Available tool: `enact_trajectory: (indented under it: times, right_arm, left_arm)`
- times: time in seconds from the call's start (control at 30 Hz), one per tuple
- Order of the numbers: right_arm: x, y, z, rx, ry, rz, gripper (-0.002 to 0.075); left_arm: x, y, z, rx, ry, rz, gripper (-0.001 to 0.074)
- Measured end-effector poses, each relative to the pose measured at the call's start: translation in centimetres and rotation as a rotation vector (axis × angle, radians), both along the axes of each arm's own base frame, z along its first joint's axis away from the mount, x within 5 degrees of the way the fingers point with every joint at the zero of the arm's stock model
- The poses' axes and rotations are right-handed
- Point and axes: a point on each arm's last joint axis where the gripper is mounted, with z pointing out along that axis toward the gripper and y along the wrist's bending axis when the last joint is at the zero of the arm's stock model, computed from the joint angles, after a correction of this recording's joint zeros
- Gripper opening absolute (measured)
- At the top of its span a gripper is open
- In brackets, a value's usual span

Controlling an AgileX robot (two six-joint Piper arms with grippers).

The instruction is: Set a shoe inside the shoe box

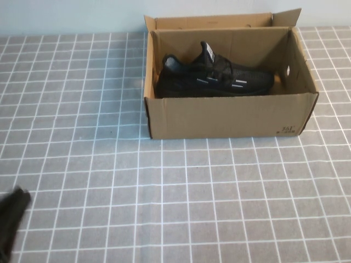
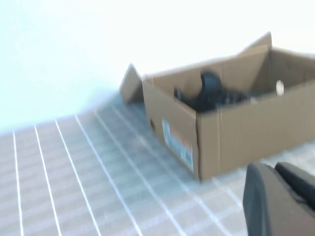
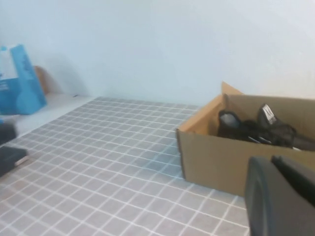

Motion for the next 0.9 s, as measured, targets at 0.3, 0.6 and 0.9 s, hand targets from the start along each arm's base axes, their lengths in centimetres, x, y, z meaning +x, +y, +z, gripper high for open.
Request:
enact_trajectory:
  times: [0.3,0.6,0.9]
  right_arm:
    - [3.6,1.5,-6.7,0.035,0.02,-0.068,-0.0016]
    - [4.3,1.8,-9.4,0.017,0.069,-0.078,-0.0016]
    - [4.4,2.1,-11.6,-0.044,0.157,-0.065,-0.0016]
  left_arm:
    - [-0.1,0.1,-7.3,0.059,0.132,0.005,-0.0001]
    - [-0.5,0.2,-9.1,0.122,0.271,-0.005,-0.0001]
    - [-0.8,0.3,-9.6,0.15,0.331,-0.01,-0.0001]
